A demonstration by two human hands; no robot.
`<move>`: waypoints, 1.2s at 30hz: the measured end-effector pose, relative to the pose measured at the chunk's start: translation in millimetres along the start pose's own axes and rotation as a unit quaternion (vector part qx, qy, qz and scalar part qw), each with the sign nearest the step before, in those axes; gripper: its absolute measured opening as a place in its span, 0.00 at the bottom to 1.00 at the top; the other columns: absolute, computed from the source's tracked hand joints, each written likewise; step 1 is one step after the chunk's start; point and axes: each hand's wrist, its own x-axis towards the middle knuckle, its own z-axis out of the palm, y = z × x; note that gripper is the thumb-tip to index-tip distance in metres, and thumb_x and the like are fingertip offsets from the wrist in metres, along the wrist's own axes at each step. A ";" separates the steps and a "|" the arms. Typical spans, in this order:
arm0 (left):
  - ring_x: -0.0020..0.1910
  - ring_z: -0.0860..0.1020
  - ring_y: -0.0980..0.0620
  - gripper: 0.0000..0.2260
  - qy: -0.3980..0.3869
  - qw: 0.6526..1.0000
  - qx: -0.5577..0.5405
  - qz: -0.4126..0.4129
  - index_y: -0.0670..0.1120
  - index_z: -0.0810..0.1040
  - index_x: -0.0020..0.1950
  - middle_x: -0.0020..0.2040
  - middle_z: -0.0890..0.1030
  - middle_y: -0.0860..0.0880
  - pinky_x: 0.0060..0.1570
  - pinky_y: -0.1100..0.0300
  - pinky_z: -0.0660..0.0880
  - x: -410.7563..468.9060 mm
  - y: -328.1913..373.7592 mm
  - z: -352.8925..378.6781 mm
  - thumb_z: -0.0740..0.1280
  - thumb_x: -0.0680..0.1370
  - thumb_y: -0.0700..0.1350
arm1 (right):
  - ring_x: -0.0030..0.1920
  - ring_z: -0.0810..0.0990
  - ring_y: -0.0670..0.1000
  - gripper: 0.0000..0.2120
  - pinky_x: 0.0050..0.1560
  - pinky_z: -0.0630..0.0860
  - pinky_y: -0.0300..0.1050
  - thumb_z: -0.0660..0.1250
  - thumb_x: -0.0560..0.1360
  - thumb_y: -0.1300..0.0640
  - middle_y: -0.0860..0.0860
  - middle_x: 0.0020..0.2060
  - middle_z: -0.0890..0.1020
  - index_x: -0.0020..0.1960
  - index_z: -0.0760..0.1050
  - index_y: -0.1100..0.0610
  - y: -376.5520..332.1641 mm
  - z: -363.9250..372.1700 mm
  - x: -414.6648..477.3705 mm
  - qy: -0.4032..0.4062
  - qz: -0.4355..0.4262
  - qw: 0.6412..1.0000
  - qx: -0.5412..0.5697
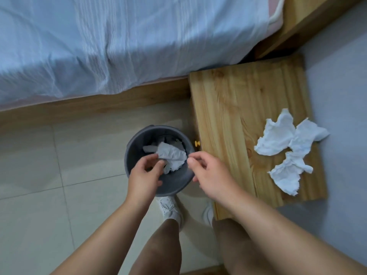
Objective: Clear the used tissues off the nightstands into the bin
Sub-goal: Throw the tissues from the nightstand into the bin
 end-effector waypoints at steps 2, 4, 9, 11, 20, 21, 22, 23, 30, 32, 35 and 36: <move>0.52 0.84 0.57 0.11 -0.015 0.998 0.035 0.041 0.54 0.82 0.63 0.54 0.85 0.57 0.46 0.54 0.84 -9.6 24.0 15.7 0.72 0.81 0.50 | 0.46 0.84 0.44 0.12 0.48 0.83 0.49 0.63 0.80 0.41 0.43 0.48 0.84 0.60 0.79 0.42 -0.6 -27.9 -13.6 0.025 -0.005 0.999 0.019; 0.54 0.82 0.60 0.10 -0.037 0.992 0.081 0.090 0.55 0.82 0.63 0.55 0.84 0.61 0.54 0.49 0.83 -18.8 48.6 36.2 0.72 0.81 0.51 | 0.47 0.84 0.42 0.15 0.48 0.83 0.47 0.62 0.77 0.36 0.41 0.48 0.84 0.58 0.79 0.39 4.5 -60.7 -26.5 0.062 -0.003 0.998 0.027; 0.70 0.73 0.56 0.17 -0.100 0.933 0.245 0.242 0.59 0.77 0.69 0.68 0.77 0.59 0.70 0.53 0.72 -40.8 97.6 101.5 0.69 0.81 0.57 | 0.47 0.82 0.36 0.06 0.46 0.77 0.39 0.64 0.79 0.40 0.35 0.45 0.85 0.51 0.79 0.37 40.9 -141.2 -54.2 0.260 0.007 0.965 0.015; 0.75 0.68 0.54 0.21 -0.117 0.898 0.305 0.294 0.60 0.73 0.73 0.73 0.73 0.57 0.72 0.53 0.67 -48.5 111.6 131.3 0.69 0.81 0.58 | 0.50 0.81 0.38 0.10 0.49 0.79 0.44 0.65 0.79 0.40 0.38 0.51 0.84 0.58 0.79 0.39 60.0 -165.6 -62.2 0.337 0.017 0.941 -0.025; 0.84 0.52 0.44 0.39 -0.195 0.641 0.542 0.508 0.61 0.52 0.84 0.86 0.55 0.50 0.74 0.41 0.66 -61.6 135.5 246.1 0.71 0.80 0.51 | 0.77 0.63 0.57 0.63 0.73 0.68 0.56 0.66 0.59 0.21 0.55 0.79 0.64 0.82 0.53 0.56 124.2 -182.3 -67.6 0.315 0.099 0.927 -0.178; 0.85 0.51 0.43 0.40 -0.201 0.608 0.567 0.518 0.62 0.49 0.84 0.86 0.53 0.49 0.73 0.41 0.66 -61.5 135.3 256.3 0.71 0.80 0.50 | 0.76 0.64 0.59 0.65 0.72 0.68 0.57 0.68 0.58 0.22 0.57 0.78 0.65 0.82 0.54 0.58 128.7 -178.0 -65.6 0.312 0.102 0.925 -0.193; 0.84 0.52 0.43 0.41 -0.203 0.577 0.587 0.530 0.63 0.47 0.84 0.86 0.52 0.49 0.72 0.41 0.67 -61.1 135.4 265.3 0.70 0.80 0.48 | 0.75 0.66 0.59 0.65 0.71 0.69 0.57 0.73 0.58 0.24 0.57 0.77 0.66 0.82 0.54 0.58 133.3 -173.1 -63.3 0.307 0.100 0.924 -0.205; 0.84 0.53 0.43 0.41 -0.205 0.553 0.603 0.537 0.64 0.47 0.84 0.86 0.52 0.48 0.71 0.41 0.68 -59.8 136.2 272.8 0.69 0.80 0.47 | 0.74 0.67 0.59 0.63 0.70 0.71 0.56 0.77 0.58 0.28 0.57 0.75 0.67 0.81 0.55 0.58 137.9 -168.4 -61.1 0.302 0.093 0.924 -0.218; 0.75 0.65 0.43 0.24 -0.228 0.560 0.609 0.514 0.60 0.73 0.76 0.78 0.67 0.49 0.62 0.46 0.75 -40.6 131.7 270.1 0.65 0.81 0.44 | 0.51 0.80 0.56 0.18 0.45 0.82 0.55 0.77 0.74 0.58 0.53 0.54 0.77 0.63 0.80 0.57 164.3 -153.2 -58.2 0.245 0.007 0.946 -0.214; 0.66 0.73 0.43 0.19 -0.233 0.597 0.570 0.515 0.53 0.80 0.70 0.70 0.75 0.48 0.52 0.49 0.78 -34.2 123.4 252.9 0.67 0.80 0.38 | 0.47 0.81 0.56 0.07 0.44 0.80 0.55 0.72 0.78 0.61 0.52 0.49 0.80 0.55 0.82 0.59 166.1 -153.3 -60.6 0.214 0.002 0.959 -0.187; 0.52 0.79 0.41 0.13 -0.237 0.667 0.518 0.480 0.43 0.85 0.60 0.58 0.80 0.45 0.45 0.47 0.78 -31.3 111.9 226.6 0.69 0.79 0.33 | 0.46 0.80 0.50 0.06 0.44 0.78 0.47 0.70 0.80 0.60 0.47 0.49 0.80 0.56 0.83 0.56 163.7 -153.0 -66.5 0.213 -0.003 0.964 -0.161; 0.50 0.80 0.42 0.13 -0.233 0.704 0.496 0.452 0.43 0.85 0.60 0.57 0.81 0.45 0.45 0.46 0.79 -32.3 109.0 218.8 0.68 0.79 0.33 | 0.45 0.79 0.48 0.07 0.43 0.77 0.42 0.70 0.80 0.60 0.45 0.48 0.79 0.56 0.83 0.55 160.9 -152.5 -68.9 0.219 -0.009 0.964 -0.153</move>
